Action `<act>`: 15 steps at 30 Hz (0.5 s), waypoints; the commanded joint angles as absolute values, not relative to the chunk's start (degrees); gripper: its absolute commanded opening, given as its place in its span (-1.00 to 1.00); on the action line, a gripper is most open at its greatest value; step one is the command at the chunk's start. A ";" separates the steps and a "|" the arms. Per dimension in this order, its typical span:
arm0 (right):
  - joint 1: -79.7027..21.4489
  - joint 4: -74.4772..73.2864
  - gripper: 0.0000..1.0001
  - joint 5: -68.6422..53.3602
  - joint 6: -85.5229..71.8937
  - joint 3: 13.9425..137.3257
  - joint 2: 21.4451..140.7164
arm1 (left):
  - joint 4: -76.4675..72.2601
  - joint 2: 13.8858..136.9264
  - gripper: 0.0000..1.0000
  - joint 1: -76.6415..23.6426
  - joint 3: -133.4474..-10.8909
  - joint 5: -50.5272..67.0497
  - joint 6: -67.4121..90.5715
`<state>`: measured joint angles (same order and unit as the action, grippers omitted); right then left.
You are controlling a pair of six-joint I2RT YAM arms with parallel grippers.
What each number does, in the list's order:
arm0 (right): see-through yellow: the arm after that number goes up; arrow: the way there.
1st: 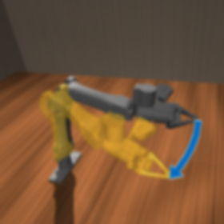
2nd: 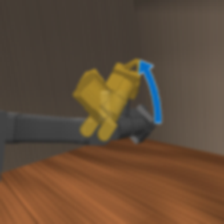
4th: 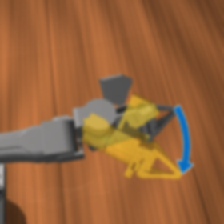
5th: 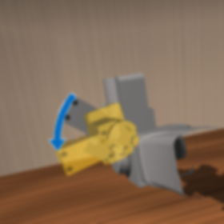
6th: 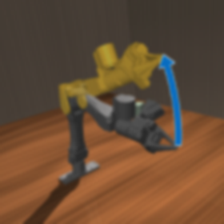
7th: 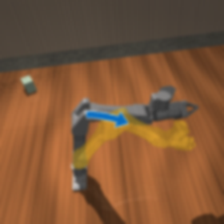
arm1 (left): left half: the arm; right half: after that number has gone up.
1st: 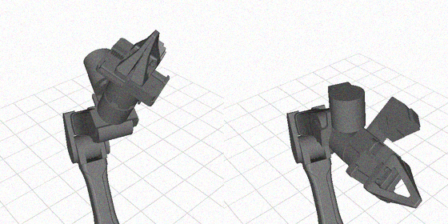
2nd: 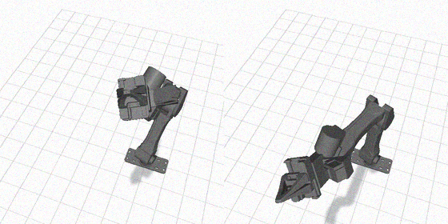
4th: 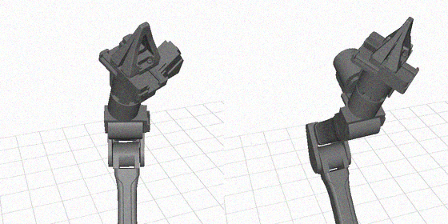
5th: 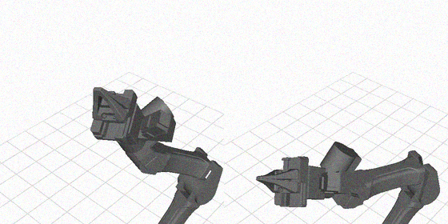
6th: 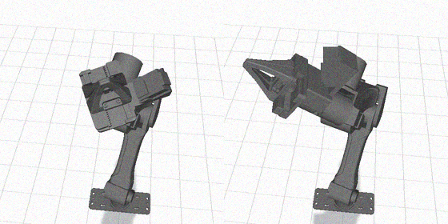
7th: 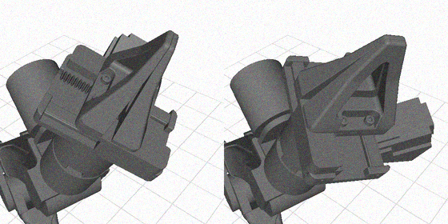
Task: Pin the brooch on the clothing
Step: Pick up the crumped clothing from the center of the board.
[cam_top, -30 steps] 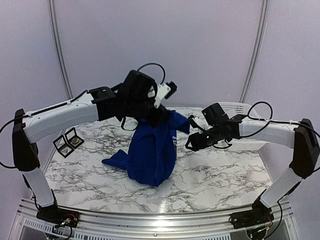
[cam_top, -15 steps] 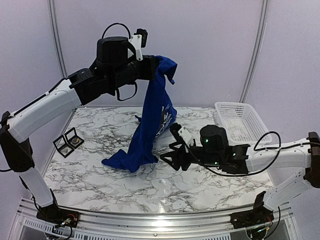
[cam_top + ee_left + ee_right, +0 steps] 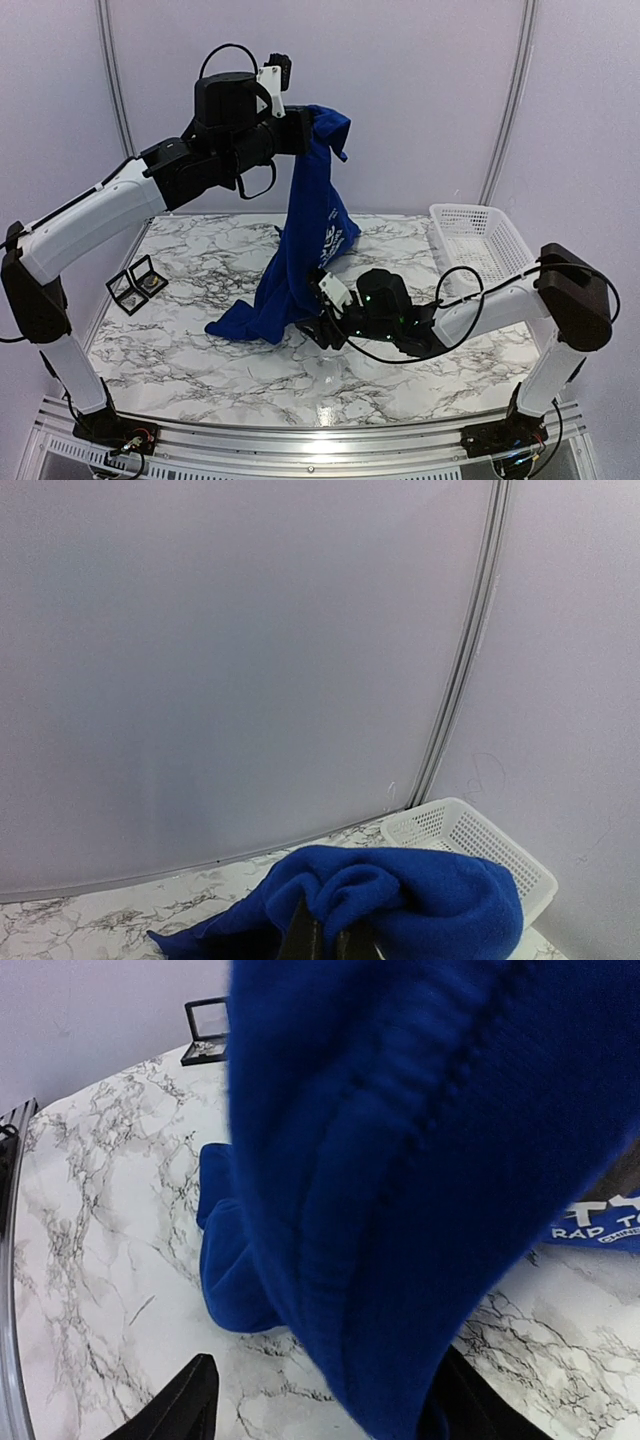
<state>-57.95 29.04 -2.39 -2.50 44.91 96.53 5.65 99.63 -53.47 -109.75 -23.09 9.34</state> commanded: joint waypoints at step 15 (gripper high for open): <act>-47.98 24.82 -1.00 4.95 -0.38 48.50 87.77 | 0.53 90.18 -1.00 -43.19 -99.81 -27.51 13.94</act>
<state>-53.60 28.12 0.67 -0.43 46.52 95.90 3.60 96.03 -49.71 -102.41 -25.36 9.91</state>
